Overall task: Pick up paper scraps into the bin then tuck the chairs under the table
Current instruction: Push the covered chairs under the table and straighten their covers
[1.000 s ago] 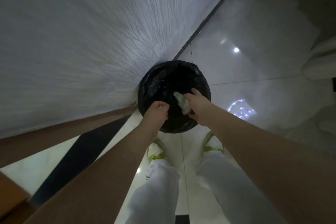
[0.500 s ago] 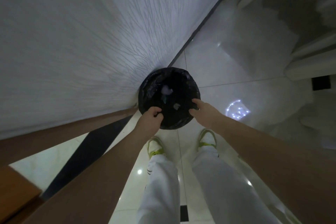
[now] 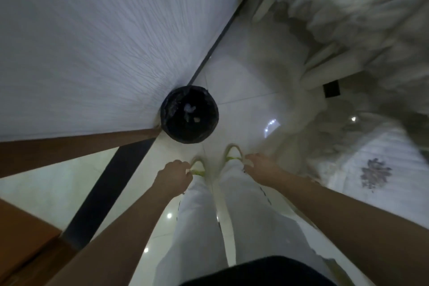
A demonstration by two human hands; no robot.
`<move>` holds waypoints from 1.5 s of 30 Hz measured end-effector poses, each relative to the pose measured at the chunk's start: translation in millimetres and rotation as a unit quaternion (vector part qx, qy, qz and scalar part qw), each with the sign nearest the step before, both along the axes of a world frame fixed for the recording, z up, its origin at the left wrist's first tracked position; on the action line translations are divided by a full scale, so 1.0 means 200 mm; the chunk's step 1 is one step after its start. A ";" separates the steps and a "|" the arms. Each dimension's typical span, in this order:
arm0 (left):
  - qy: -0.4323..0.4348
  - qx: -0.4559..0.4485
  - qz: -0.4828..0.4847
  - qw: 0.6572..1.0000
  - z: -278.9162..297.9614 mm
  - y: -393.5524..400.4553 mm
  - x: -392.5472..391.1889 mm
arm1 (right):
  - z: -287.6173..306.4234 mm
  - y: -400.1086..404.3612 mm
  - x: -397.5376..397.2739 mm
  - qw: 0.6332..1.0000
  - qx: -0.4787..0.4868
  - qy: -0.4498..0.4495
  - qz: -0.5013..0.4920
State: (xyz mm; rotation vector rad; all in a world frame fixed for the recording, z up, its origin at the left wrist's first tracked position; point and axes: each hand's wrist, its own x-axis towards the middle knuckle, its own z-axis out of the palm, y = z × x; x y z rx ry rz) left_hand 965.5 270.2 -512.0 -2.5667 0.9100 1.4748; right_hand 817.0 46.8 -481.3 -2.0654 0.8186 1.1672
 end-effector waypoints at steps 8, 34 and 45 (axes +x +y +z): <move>0.012 -0.049 -0.170 0.984 0.40 -0.11 -0.16 | 0.40 0.07 -0.35 0.998 -0.045 0.037 -0.026; -0.097 -0.446 -0.524 0.719 1.59 -0.67 -1.35 | 1.31 0.90 -1.33 0.848 -0.231 -0.272 -0.392; -0.125 -0.451 -0.549 0.693 1.65 -0.59 -1.97 | 1.79 1.10 -2.49 0.707 -0.413 -0.296 -0.491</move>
